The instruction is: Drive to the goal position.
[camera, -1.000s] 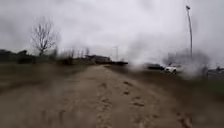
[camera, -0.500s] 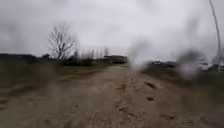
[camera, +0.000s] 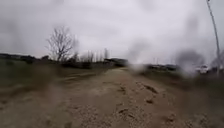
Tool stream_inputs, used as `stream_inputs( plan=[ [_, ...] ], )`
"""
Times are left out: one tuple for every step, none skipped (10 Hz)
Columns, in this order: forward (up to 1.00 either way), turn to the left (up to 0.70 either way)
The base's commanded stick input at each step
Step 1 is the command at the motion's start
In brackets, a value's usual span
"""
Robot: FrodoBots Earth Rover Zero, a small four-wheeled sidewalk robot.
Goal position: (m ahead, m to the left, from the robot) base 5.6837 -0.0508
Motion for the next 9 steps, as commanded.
stream_inputs(
  plan=[
    [1.00,0.00],
    [1.00,0.00],
    [1.00,0.00],
    [1.00,0.00],
    [1.00,0.00],
    [1.00,0.00],
    [1.00,0.00],
    [1.00,-0.39],
    [1.00,-0.34]
  ],
)
